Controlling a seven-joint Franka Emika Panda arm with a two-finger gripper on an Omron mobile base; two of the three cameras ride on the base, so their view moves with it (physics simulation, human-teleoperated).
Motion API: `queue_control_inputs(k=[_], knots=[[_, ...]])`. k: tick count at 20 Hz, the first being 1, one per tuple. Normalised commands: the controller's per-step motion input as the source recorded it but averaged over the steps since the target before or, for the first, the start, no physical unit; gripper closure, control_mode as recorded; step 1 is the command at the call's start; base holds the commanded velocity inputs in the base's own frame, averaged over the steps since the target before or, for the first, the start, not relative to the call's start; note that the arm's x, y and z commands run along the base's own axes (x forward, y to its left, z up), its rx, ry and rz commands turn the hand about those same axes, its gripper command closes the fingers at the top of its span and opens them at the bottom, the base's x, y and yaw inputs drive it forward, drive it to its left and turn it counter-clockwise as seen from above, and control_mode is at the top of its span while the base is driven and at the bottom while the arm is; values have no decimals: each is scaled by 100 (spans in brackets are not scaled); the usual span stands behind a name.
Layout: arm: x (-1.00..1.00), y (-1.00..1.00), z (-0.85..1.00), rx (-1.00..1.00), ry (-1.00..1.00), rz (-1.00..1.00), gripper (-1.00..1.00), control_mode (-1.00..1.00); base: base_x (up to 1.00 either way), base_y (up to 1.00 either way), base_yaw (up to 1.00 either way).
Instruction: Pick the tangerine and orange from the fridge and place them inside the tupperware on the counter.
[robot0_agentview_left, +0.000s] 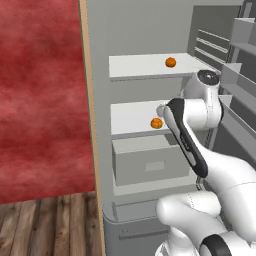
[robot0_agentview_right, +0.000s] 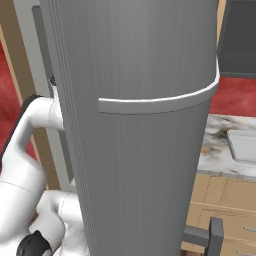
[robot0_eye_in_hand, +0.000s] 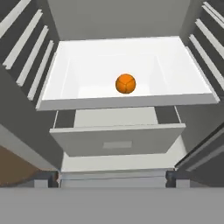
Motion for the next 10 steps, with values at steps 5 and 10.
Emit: queue_control_inputs(k=[5, 10], knots=[[13, 0, -35, 1, -26, -19, -100, -100, 0, 0, 0], [24, -1, -9, 1, 24, -11, -100, -100, 0, 0, 0]])
